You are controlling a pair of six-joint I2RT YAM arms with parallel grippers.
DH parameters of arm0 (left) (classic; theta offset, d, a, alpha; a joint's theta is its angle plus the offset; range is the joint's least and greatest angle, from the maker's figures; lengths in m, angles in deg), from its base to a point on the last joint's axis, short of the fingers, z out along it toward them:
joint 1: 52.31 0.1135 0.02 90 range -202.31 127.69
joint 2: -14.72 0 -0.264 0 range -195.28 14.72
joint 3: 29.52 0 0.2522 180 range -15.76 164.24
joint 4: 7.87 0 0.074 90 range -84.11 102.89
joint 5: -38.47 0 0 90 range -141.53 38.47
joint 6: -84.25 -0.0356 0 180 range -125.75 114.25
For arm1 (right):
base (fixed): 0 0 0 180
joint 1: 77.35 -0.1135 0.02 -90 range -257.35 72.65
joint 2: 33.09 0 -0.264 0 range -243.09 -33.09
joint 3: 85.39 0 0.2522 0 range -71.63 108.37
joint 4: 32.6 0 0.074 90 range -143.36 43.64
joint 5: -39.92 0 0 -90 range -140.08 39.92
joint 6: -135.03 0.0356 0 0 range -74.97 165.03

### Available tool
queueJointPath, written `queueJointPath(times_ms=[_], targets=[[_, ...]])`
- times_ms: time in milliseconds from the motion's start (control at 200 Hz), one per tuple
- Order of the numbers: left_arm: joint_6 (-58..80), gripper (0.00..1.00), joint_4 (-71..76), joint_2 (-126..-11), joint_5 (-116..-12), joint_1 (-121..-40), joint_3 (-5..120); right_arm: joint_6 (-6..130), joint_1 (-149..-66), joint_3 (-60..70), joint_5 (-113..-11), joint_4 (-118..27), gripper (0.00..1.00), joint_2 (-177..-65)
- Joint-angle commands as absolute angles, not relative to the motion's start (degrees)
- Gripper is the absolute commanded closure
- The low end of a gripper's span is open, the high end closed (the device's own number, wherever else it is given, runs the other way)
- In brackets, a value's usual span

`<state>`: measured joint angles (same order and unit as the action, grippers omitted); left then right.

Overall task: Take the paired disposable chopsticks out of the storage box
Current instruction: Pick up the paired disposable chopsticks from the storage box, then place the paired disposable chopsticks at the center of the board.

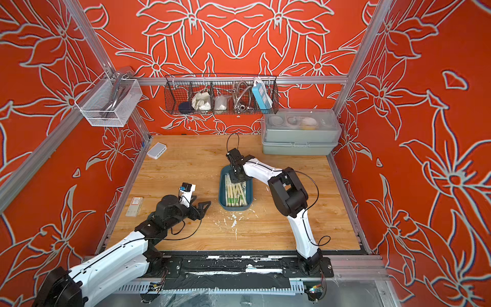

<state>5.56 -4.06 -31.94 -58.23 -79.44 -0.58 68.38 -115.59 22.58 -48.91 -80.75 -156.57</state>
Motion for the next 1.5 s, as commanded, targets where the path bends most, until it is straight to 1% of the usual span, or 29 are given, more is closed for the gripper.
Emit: queueJointPath(times_ms=[0,90,175,210,260,360,410,455,551,701,826,931,1201,1496], targets=[[4.62,0.13,-4.57,-31.87,-58.13,-79.82,-0.95,69.01,-115.41,21.23,-46.54,-83.05,0.86,-154.92],[4.62,0.12,-4.57,-31.87,-58.08,-79.82,-1.0,69.28,-115.41,21.02,-46.9,-82.73,0.86,-154.35],[4.62,0.12,-4.56,-31.87,-58.11,-79.82,-0.99,69.46,-115.38,20.7,-47.18,-82.0,0.84,-154.14],[4.63,0.12,-4.57,-31.79,-58.21,-79.82,-0.95,69.46,-115.39,20.9,-47.09,-81.96,0.81,-154.26],[4.62,0.12,-4.51,-31.78,-58.22,-79.82,-1.0,69.29,-115.32,21.16,-47.18,-81.87,0.74,-154.61],[4.62,0.12,-4.48,-31.69,-58.21,-79.82,-0.93,68.85,-115.39,22.03,-47.44,-81.96,0.74,-155.84],[4.62,0.12,-4.44,-31.61,-58.12,-79.82,-1.0,68.68,-115.33,22.28,-47.31,-81.96,0.75,-156.6],[4.61,0.12,-4.48,-31.69,-58.04,-79.82,-0.98,68.5,-115.32,22.76,-47.52,-82.24,0.78,-157.21],[4.62,0.12,-4.54,-31.86,-58.03,-79.83,-0.97,68.45,-115.32,23.2,-47.78,-82.7,0.87,-157.59],[4.59,0.12,-4.91,-32.37,-58.01,-79.82,-1.0,68.82,-115.38,23.23,-48.49,-82.78,0.91,-156.05],[4.62,0.12,-4.91,-32.7,-58.11,-79.86,-0.91,69.82,-115.35,23.72,-48.92,-83.93,0.92,-153.97],[4.62,0.12,-5.09,-32.82,-58.03,-79.82,-0.99,70.84,-115.38,24.07,-50.03,-84.75,0.95,-151.59],[4.54,0.12,-5.07,-33.01,-57.85,-79.82,-0.91,71.6,-115.08,24.41,-49.64,-86.25,0.96,-145.74],[4.71,0.12,-5.51,-32.78,-57.41,-79.85,-1.25,75.59,-109.29,17.21,-46.04,-84.76,0.96,-134.52]])
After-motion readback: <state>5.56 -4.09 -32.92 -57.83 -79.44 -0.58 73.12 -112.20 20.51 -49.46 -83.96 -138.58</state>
